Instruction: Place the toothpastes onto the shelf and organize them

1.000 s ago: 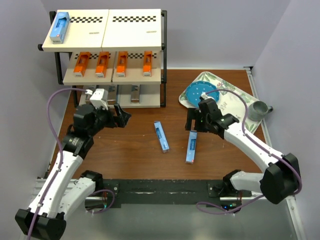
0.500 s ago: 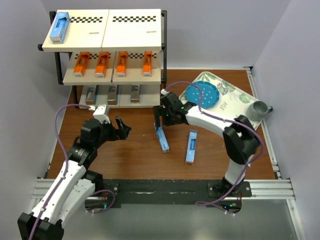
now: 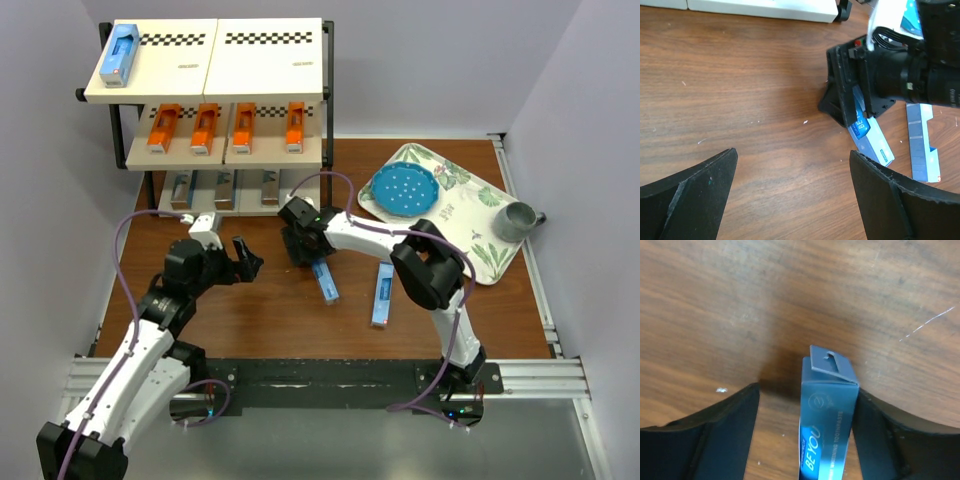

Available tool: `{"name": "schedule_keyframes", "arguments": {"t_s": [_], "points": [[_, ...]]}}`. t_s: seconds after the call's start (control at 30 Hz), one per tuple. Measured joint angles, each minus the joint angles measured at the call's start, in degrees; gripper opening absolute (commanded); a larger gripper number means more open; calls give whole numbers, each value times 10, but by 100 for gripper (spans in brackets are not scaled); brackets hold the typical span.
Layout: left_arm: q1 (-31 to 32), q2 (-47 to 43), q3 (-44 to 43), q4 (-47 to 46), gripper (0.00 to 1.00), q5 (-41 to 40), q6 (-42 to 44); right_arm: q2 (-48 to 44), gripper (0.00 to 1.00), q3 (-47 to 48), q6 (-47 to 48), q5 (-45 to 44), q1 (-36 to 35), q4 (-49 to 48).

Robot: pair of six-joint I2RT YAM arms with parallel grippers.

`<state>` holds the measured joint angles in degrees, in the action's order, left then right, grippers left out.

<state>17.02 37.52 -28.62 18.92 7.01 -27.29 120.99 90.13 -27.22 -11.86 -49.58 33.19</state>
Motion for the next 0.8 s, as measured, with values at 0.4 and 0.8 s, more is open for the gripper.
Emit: {"name": "schedule_keyframes", "arguments": {"t_s": [0.4,0.8], "points": [[0,19,1,-9,100,17,9,34,49,53,-9,-32,-15,59],[1,47,1,-39,100,68,24,-76,36,-96,-87,28,16,16]]}}
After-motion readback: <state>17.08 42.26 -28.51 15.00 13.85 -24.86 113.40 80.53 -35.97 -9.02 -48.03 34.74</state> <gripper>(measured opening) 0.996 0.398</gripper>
